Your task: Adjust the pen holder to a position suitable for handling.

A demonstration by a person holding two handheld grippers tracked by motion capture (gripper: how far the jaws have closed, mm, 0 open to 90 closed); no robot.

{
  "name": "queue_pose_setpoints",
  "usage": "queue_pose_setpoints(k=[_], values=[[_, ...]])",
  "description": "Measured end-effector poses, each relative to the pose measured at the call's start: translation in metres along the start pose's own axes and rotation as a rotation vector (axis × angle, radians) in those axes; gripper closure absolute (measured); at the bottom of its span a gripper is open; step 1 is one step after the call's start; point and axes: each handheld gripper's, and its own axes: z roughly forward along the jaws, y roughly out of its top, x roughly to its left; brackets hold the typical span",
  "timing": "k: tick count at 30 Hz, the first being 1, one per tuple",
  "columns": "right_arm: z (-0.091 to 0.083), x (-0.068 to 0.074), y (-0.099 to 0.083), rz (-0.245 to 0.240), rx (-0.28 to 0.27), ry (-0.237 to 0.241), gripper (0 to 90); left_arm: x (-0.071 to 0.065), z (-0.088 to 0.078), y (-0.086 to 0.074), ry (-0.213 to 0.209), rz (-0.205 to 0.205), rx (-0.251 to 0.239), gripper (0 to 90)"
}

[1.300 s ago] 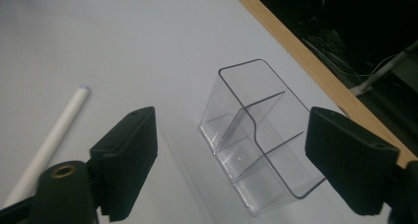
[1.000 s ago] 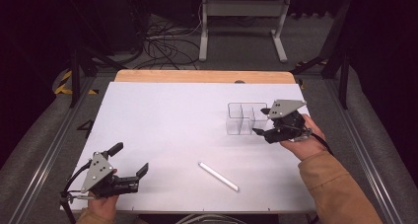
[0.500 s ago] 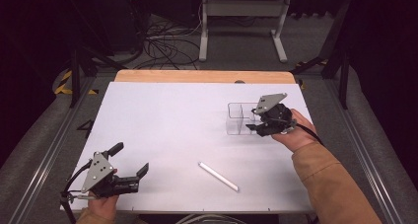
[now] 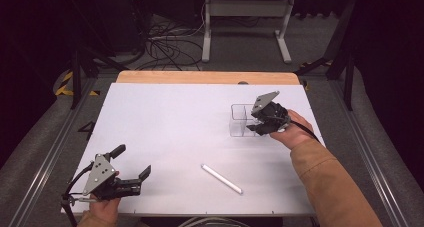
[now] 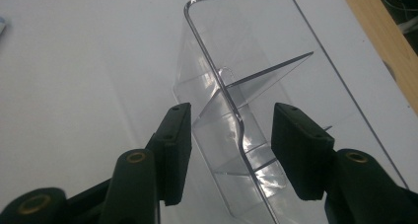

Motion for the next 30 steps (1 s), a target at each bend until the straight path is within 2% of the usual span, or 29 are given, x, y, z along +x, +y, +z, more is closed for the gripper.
queue_pose_setpoints(k=[2, 5, 14, 17, 18, 19, 20, 29, 30], values=[[0.004, 0.0, 0.0, 0.008, 0.006, 0.004, 51.1, 0.0, 0.0, 0.0, 0.001, -0.002, 0.001, 1.5], [0.012, 0.0, 0.001, -0.01, 0.031, 0.017, 52.0, 0.0, 0.001, 0.0, 0.001, -0.002, 0.0, 1.4], [0.022, 0.002, 0.002, -0.016, 0.065, 0.026, 53.4, 0.0, 0.001, 0.0, 0.0, 0.001, 0.0, 1.5], [0.023, 0.003, 0.002, -0.023, 0.068, 0.022, 57.0, 0.0, 0.001, 0.0, 0.002, -0.001, 0.0, 1.5], [0.023, 0.003, 0.002, -0.029, 0.071, 0.019, 62.5, 0.0, 0.001, 0.0, 0.002, -0.001, 0.0, 1.5], [0.022, 0.003, 0.003, -0.017, 0.065, 0.014, 64.9, 0.0, 0.001, 0.0, 0.002, -0.001, 0.0, 1.4], [0.021, 0.003, 0.003, -0.029, 0.064, 0.018, 67.6, 0.0, 0.001, 0.0, 0.003, -0.002, 0.001, 1.5], [0.017, 0.004, 0.004, -0.071, 0.052, 0.017, 72.7, 0.0, 0.001, 0.0, 0.004, -0.005, -0.001, 1.5], [0.015, 0.005, 0.005, -0.087, 0.051, 0.02, 76.5, 0.0, 0.001, 0.0, 0.004, -0.006, -0.002, 1.4]])
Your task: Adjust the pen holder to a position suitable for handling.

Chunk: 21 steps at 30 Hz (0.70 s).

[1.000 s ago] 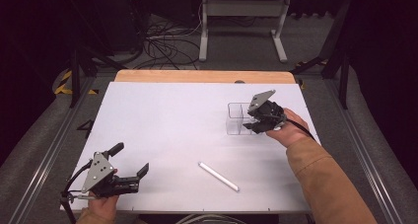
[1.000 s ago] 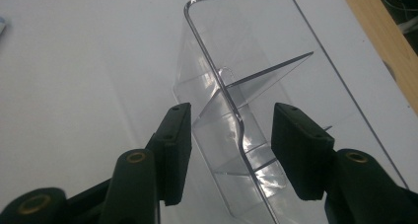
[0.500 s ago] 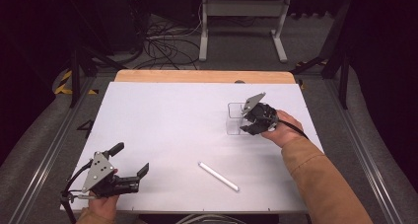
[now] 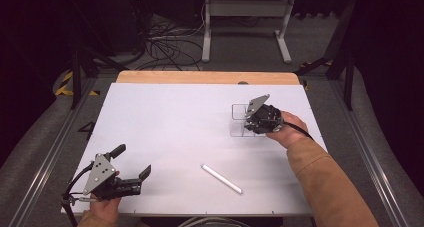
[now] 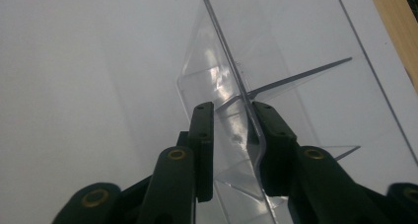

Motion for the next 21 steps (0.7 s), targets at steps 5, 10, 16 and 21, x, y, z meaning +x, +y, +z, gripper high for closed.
queue_pose_setpoints(k=[5, 10, 16, 21], values=[[-0.008, 0.003, 0.005, -0.031, 0.0, 0.017, 83.4, 0.0, 0.001, 0.0, 0.0, 0.0, 0.002, 1.5], [-0.018, 0.01, 0.018, -0.058, -0.037, 0.012, 85.5, 0.0, 0.0, 0.0, 0.0, 0.0, 0.001, 1.4], [-0.023, 0.023, 0.045, -0.102, -0.099, 0.047, 85.3, 0.0, 0.0, 0.0, -0.003, 0.0, 0.001, 1.4], [-0.016, 0.039, 0.07, -0.137, -0.115, 0.095, 84.6, 0.0, 0.0, 0.0, -0.005, 0.0, 0.001, 1.4]])
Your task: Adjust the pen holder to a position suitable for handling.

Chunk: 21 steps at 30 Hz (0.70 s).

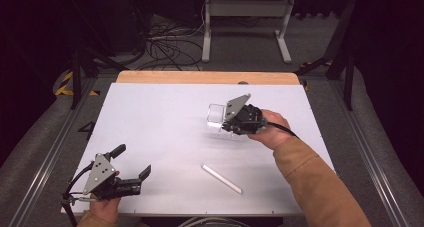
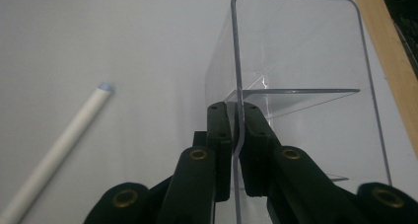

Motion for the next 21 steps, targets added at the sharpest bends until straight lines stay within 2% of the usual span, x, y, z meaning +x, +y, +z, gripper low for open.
queue_pose_setpoints(k=[9, 15, 21], values=[[0.029, 0.019, 0.031, -0.033, 0.024, 0.075, 84.7, 0.0, 0.0, 0.0, -0.007, 0.001, 0.003, 1.4], [0.042, 0.026, 0.041, -0.044, 0.049, 0.1, 84.7, 0.0, 0.002, 0.0, -0.011, 0.003, 0.005, 1.5], [0.047, 0.031, 0.044, -0.026, 0.069, 0.114, 84.7, 0.0, 0.003, 0.0, -0.014, -0.002, 0.011, 1.5]])
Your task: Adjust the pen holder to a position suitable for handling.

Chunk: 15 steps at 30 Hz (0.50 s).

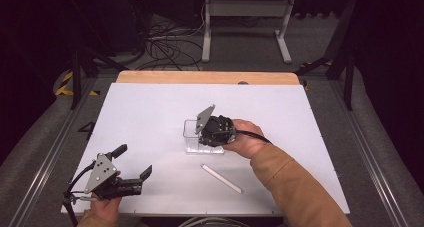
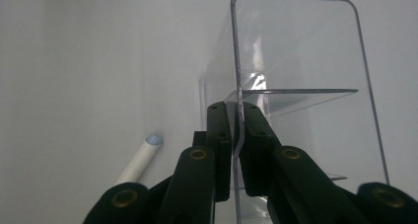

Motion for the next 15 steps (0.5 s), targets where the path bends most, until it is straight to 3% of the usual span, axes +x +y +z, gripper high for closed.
queue_pose_setpoints(k=[13, 15], values=[[0.0058, 0.0, 0.0021, 0.021, 0.002, -0.005, 84.2, 0.0004, 0.0019, 0.0002, -0.004, 0.003, 0.004, 1.4], [0.0058, 0.0003, 0.0021, 0.021, 0.003, -0.006, 80.8, 0.0006, 0.002, 0.0003, -0.002, 0.006, 0.007, 1.4]])
